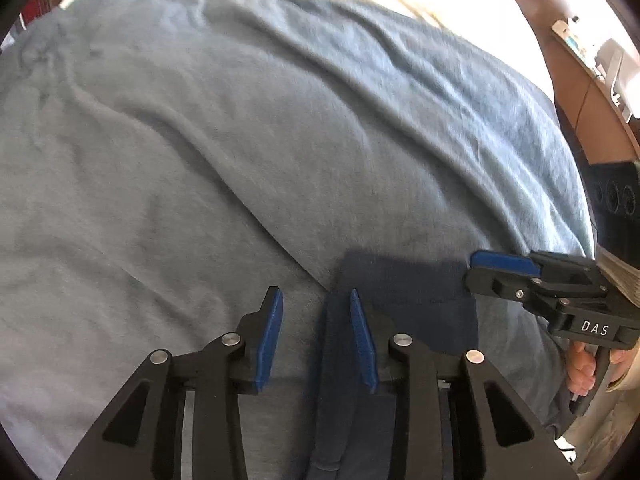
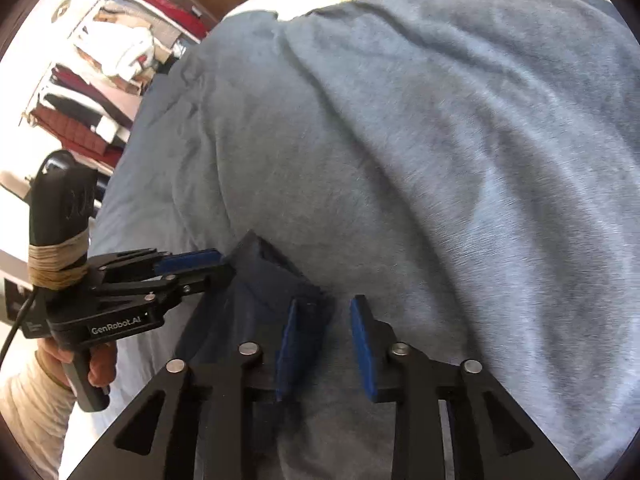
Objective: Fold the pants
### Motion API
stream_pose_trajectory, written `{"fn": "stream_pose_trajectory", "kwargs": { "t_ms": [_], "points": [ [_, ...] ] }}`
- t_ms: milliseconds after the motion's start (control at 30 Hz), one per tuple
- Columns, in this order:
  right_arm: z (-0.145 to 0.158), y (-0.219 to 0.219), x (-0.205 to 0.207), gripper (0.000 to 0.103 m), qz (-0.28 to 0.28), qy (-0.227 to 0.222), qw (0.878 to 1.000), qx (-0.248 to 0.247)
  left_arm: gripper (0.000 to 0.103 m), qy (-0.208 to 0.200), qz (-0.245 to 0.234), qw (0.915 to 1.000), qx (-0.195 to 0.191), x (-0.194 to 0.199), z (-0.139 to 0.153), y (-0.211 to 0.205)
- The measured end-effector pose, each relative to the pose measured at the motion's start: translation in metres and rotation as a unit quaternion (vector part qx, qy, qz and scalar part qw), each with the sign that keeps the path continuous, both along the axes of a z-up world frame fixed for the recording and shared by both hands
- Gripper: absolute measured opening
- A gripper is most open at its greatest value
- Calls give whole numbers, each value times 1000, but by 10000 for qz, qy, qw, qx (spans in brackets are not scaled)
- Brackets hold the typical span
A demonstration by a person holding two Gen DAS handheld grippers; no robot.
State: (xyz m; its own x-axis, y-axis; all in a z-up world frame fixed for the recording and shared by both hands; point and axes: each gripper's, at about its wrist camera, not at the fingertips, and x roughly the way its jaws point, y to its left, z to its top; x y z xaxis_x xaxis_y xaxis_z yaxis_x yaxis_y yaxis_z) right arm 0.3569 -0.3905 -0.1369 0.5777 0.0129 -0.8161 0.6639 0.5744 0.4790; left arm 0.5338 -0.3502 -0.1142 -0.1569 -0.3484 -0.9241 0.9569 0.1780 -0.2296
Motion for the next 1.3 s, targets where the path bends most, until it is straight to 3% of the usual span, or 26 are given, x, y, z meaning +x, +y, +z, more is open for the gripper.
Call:
{"fn": "stream_pose_trajectory", "kwargs": {
  "t_ms": [67,200,300,633,733,867,1033,1300],
  "points": [
    [3,-2,-4,29,-56,-69,10000,2,34,-71,-47,9998,-183,2,10,-2],
    [-2,-4,-1,29,-3,-189,9996,198,34,889,-357,9953,-153,1,3,-18],
    [-10,-4,3,29,-27,-239,9989,411,34,757,-471,9960,41,0,-10,-26],
    [-28,-5,12,29,65,-195,9982,560,33,962,-763,9917,371,1,-39,-41],
    [-32,-5,14,29,79,-175,9982,567,22,1040,-865,9902,350,-3,-42,-42],
    [-35,-7,17,29,77,-176,9978,635,17,1021,-863,9904,347,-7,-43,-43],
    [-31,-4,21,18,142,-141,9983,547,13,1041,-705,9918,240,-5,-35,-39],
    [14,8,22,16,405,-306,9987,-32,12,891,-394,9951,-185,3,4,-18]
  ]
}}
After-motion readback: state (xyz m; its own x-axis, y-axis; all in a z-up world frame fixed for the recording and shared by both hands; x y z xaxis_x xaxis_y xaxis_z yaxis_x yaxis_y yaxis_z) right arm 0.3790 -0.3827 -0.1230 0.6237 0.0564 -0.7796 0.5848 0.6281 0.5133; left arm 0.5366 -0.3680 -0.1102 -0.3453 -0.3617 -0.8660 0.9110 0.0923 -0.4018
